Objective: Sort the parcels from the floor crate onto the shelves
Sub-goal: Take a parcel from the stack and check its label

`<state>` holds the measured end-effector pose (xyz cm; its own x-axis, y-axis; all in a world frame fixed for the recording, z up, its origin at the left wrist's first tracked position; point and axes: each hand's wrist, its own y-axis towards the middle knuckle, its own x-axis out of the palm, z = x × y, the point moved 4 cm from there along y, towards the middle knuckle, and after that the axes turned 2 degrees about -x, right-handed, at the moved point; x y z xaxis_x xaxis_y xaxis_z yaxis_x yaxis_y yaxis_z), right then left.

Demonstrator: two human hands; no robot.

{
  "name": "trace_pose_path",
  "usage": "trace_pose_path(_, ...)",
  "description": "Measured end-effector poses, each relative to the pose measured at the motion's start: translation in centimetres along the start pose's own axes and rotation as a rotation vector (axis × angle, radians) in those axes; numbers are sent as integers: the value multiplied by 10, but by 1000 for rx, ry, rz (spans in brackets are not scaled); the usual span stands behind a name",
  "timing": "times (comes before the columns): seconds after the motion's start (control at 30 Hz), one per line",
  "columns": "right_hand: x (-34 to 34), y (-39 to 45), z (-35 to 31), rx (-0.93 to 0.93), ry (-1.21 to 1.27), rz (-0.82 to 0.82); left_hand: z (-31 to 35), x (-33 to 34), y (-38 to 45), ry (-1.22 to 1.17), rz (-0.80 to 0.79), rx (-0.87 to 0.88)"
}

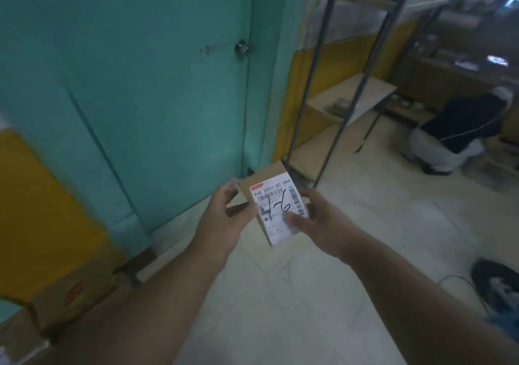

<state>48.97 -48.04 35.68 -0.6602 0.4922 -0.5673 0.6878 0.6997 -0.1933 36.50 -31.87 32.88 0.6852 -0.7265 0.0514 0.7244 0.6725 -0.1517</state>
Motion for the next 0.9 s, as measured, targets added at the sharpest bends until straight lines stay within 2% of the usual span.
trace_pose_path(0.1,-72,11,34,-1,103,151,8,81,23,92,-80,19)
trace_pose_path(0.17,-115,23,50,-14,165,235,13,121,45,240,-88,39)
trace_pose_path(0.3,-184,59,75,-47,188,360,38,190,112,328,-114,125)
trace_pose_path(0.47,-277,114,96,-59,138,556,92,299,198,398,-217,275)
trace_pose_path(0.67,-415,139,141,-23,23,720,138,460,259,360,-380,333)
trace_pose_path(0.77,-481,155,180,-29,-39,830,146,543,285,378,-398,410)
trace_pose_path(0.9,-575,196,222,-85,-98,868,165,646,322,376,-372,494)
